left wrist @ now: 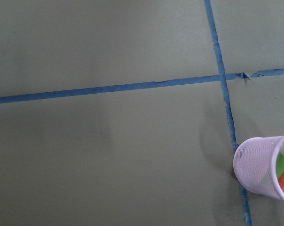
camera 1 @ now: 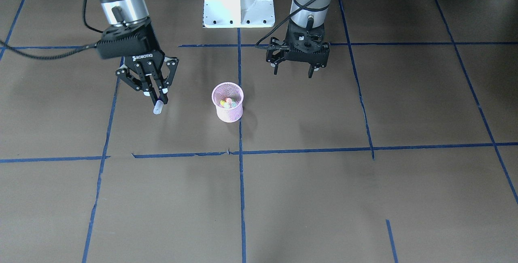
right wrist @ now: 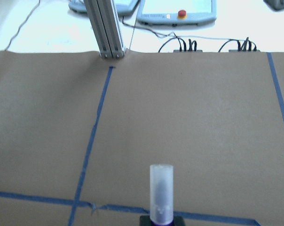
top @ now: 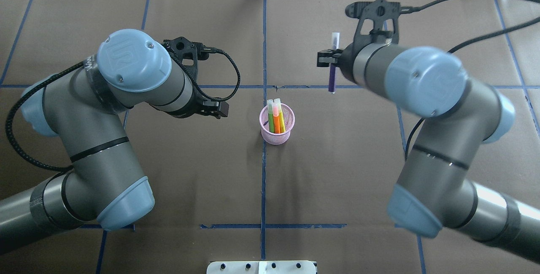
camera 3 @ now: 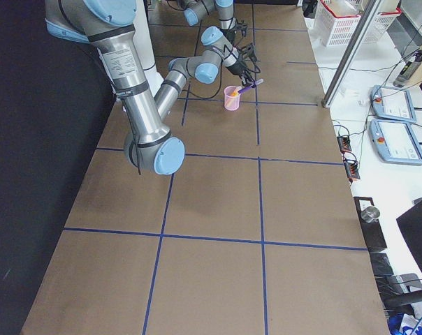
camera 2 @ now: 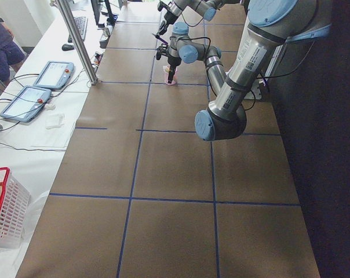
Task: Collect pens into pen holder
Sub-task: 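Lift the purple marker with the right gripper and carry it over the cup, then lower the purple marker into the cup and open the right gripper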
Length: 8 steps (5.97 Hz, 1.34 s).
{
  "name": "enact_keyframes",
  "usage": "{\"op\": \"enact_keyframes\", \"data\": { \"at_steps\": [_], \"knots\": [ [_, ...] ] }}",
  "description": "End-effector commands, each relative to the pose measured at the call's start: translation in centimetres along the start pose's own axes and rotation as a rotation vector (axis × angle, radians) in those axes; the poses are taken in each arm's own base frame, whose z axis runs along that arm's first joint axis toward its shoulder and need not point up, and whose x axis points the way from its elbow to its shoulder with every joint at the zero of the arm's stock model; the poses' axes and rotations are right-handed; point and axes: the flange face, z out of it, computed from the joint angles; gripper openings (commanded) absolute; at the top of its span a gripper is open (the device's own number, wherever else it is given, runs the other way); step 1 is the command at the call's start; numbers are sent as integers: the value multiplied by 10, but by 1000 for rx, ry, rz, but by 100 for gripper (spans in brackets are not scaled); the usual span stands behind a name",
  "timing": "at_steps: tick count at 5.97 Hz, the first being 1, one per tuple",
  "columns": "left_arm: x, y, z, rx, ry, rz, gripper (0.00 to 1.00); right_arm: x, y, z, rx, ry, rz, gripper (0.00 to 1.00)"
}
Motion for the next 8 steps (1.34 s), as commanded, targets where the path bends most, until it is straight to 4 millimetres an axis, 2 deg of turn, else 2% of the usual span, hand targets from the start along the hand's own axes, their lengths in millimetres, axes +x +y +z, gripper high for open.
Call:
{"op": "enact_keyframes", "data": {
  "at_steps": [1,2,3,6,8],
  "knots": [
    [1,0,-1,4,13,3,100,-53,42,-2,173,26,42,0],
    [3,0,-3,7,19,3,100,-80,58,11,235,48,59,0],
    [3,1,-5,7,22,4,100,-86,81,25,251,78,36,0],
    [-3,-5,-8,-5,28,5,100,-92,134,29,228,88,-19,0],
    [-7,-9,-11,-20,38,-5,100,-91,152,47,214,112,-16,0]
  ]
}}
